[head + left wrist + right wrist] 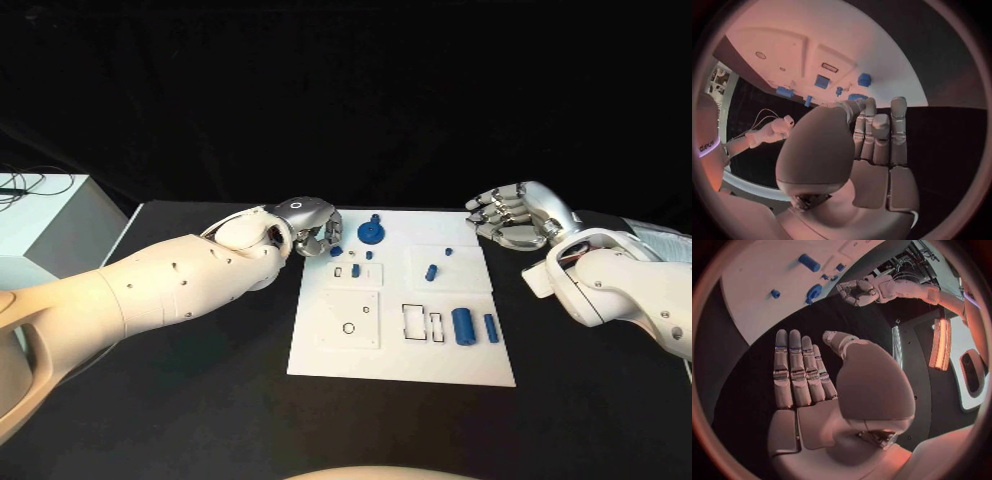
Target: Assemble the parts on the task board
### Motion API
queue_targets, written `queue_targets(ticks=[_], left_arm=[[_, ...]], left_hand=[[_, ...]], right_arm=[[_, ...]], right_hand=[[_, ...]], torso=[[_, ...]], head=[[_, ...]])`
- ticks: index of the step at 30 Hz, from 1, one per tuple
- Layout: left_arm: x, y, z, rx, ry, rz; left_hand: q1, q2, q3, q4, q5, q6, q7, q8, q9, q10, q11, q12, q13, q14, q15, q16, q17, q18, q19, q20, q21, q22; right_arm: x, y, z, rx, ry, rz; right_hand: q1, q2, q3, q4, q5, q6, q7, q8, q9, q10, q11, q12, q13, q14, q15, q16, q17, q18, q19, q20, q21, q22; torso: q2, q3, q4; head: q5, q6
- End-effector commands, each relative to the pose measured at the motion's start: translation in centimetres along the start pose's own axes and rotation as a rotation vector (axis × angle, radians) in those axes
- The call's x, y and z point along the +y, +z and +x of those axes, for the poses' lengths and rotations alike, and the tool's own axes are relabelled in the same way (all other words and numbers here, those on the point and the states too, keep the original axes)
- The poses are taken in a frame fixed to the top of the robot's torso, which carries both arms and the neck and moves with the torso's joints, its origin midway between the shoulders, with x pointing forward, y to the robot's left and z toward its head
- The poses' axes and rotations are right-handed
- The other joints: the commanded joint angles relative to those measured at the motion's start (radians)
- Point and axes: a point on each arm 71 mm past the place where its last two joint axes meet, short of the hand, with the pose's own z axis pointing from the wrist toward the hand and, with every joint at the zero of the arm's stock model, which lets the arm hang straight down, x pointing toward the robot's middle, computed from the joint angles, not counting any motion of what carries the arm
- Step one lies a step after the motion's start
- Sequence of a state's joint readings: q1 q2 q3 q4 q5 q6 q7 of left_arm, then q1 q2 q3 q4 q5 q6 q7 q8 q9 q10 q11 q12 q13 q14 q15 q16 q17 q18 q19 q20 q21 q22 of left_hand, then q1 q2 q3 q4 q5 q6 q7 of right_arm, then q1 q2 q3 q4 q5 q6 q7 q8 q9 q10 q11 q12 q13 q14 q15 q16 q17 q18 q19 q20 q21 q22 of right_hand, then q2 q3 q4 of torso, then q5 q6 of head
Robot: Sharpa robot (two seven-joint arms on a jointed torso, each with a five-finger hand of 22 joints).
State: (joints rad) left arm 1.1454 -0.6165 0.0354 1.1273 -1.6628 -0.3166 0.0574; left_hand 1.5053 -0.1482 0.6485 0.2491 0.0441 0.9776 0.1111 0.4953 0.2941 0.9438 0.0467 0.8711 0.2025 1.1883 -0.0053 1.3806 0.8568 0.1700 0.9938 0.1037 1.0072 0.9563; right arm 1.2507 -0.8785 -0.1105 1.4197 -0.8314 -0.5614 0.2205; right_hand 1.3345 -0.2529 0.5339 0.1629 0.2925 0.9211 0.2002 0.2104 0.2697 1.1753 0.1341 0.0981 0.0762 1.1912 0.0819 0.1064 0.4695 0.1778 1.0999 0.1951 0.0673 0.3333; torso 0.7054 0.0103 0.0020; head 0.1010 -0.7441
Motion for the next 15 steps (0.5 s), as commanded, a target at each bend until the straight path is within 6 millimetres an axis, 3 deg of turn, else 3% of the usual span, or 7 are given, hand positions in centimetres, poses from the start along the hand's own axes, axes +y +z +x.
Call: queue_targets(ticks=[1, 12, 15], left_arm=[[-0.18, 0.09, -0.01, 0.015, 0.014, 0.021], [0.05, -0.17, -0.27, -0.021, -0.001, 0.024], [0.06, -0.37, -0.46, -0.039, -0.033, 0.044]], left_hand=[[-0.002, 0.007, 0.005, 0.000, 0.005, -0.004, -0.001, -0.006, 0.057, 0.009, 0.001, -0.005, -0.001, -0.002, 0.000, 0.002, -0.003, -0.001, 0.004, 0.000, 0.002, 0.000], [-0.003, 0.004, 0.011, 0.002, 0.005, -0.010, 0.001, -0.010, 0.059, 0.002, 0.003, -0.012, -0.004, 0.000, 0.000, 0.001, 0.000, -0.001, 0.003, -0.001, 0.003, 0.001], [0.004, -0.022, 0.012, -0.012, 0.005, -0.039, 0.012, -0.027, 0.059, -0.029, 0.011, -0.035, -0.013, -0.025, 0.006, -0.015, -0.039, 0.002, -0.011, 0.000, -0.008, -0.011]], right_arm=[[0.20, 0.00, 0.08, 0.012, 0.001, -0.017], [0.19, -0.01, 0.03, 0.011, 0.001, -0.018], [0.17, -0.03, -0.01, 0.010, 0.000, -0.017]], right_hand=[[-0.005, -0.002, -0.001, 0.000, 0.007, 0.002, 0.008, -0.005, -0.001, -0.001, 0.005, -0.004, -0.001, 0.001, 0.005, -0.006, -0.001, 0.005, -0.005, -0.001, -0.004, -0.001], [-0.004, -0.002, -0.001, 0.000, 0.007, 0.002, 0.008, -0.005, -0.001, -0.002, 0.005, -0.004, -0.002, 0.000, 0.005, -0.007, -0.002, 0.005, -0.005, 0.000, -0.004, -0.003], [-0.004, -0.002, -0.001, 0.000, 0.007, 0.002, 0.008, -0.005, -0.001, -0.002, 0.005, -0.004, -0.002, 0.000, 0.005, -0.007, -0.002, 0.005, -0.005, 0.000, -0.004, -0.003]], torso=[[0.000, -0.0003, 0.0014], [-0.001, -0.0009, 0.0001], [-0.001, -0.0010, 0.0013]], head=[[-0.001, -0.001], [0.001, -0.002], [-0.001, 0.000]])
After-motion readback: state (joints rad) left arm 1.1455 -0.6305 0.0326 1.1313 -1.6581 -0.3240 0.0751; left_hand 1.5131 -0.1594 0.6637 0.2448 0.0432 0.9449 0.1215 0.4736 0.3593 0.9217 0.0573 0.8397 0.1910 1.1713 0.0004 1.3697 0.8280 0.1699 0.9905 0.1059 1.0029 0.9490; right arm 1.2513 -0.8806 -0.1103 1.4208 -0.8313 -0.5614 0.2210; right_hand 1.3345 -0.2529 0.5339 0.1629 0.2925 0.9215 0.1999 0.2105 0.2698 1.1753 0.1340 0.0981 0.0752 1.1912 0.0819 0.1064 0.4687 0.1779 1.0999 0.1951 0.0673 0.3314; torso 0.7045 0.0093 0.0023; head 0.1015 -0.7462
